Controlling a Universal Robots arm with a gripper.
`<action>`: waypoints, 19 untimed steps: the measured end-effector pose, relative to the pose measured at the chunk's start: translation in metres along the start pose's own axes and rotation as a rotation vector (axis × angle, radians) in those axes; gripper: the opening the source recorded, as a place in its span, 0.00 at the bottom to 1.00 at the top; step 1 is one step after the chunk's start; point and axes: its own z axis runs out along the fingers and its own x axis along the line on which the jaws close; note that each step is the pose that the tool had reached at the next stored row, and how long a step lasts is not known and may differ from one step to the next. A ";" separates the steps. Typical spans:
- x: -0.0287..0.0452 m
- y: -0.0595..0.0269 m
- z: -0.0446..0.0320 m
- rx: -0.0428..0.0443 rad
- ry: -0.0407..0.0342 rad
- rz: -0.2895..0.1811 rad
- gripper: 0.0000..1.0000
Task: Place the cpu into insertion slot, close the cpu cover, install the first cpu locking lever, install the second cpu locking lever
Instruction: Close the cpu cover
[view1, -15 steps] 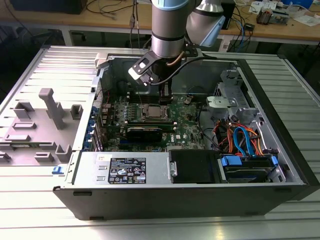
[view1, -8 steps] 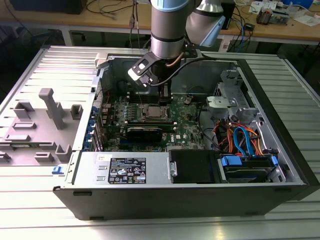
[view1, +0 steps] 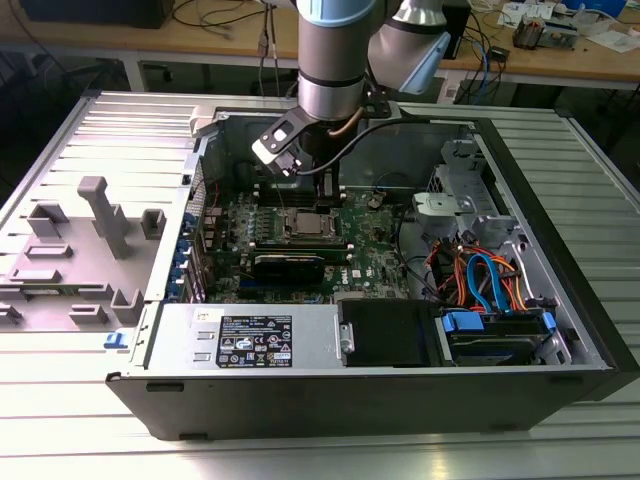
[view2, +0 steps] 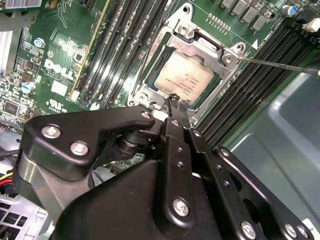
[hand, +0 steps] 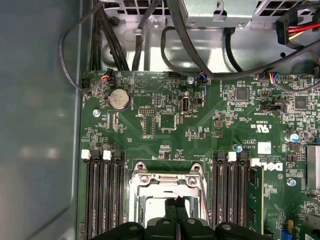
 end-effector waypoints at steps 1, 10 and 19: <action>0.0000 0.0000 0.0000 0.0000 0.0000 0.000 0.11; 0.0000 -0.0002 0.0000 0.0001 0.0001 -0.006 0.11; 0.0003 -0.0141 0.0022 -0.0001 0.0025 -0.007 0.11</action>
